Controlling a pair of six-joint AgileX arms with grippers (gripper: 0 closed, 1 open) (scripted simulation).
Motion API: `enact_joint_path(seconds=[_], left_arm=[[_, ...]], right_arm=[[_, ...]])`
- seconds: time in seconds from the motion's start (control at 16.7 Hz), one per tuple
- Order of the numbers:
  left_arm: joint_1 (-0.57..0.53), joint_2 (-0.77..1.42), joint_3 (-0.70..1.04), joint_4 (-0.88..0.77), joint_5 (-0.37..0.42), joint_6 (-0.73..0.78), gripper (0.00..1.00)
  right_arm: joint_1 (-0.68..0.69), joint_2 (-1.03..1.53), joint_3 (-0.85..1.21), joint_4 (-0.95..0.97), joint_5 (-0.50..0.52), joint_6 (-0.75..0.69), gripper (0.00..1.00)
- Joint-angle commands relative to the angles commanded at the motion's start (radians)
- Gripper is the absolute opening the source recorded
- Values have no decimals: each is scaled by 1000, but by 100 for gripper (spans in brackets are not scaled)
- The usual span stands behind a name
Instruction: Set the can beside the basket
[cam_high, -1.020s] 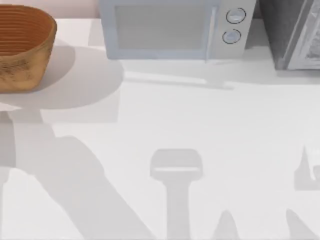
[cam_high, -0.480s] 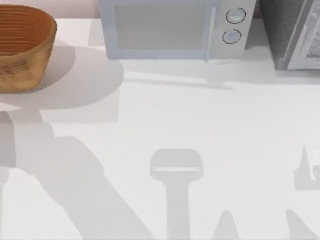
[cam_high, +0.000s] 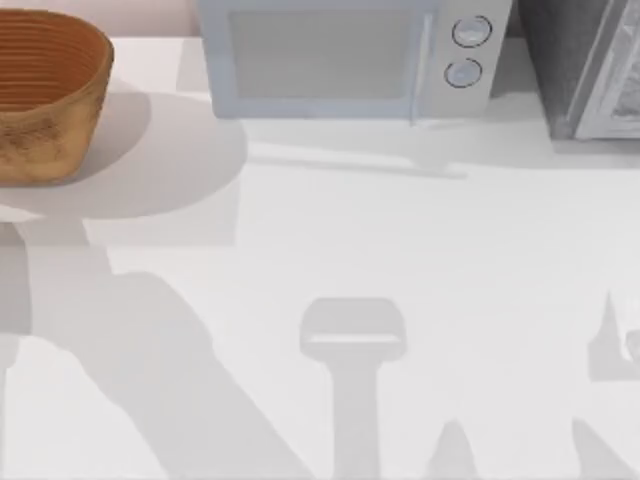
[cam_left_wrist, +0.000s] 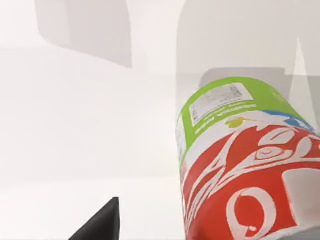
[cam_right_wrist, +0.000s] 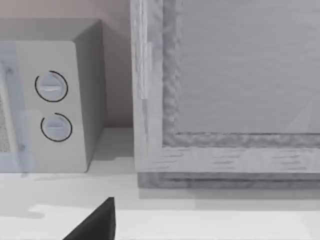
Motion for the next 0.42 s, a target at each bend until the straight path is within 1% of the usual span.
enact_joint_path(seconds=[0.3,0.42], left_arm=[[-2,-19,86,-110,1,0,100],[-2,-22,103,-130,-1,0,100]], right_arm=[[0,0,0,0,0,0,100],[0,0,0,0,0,0,100]])
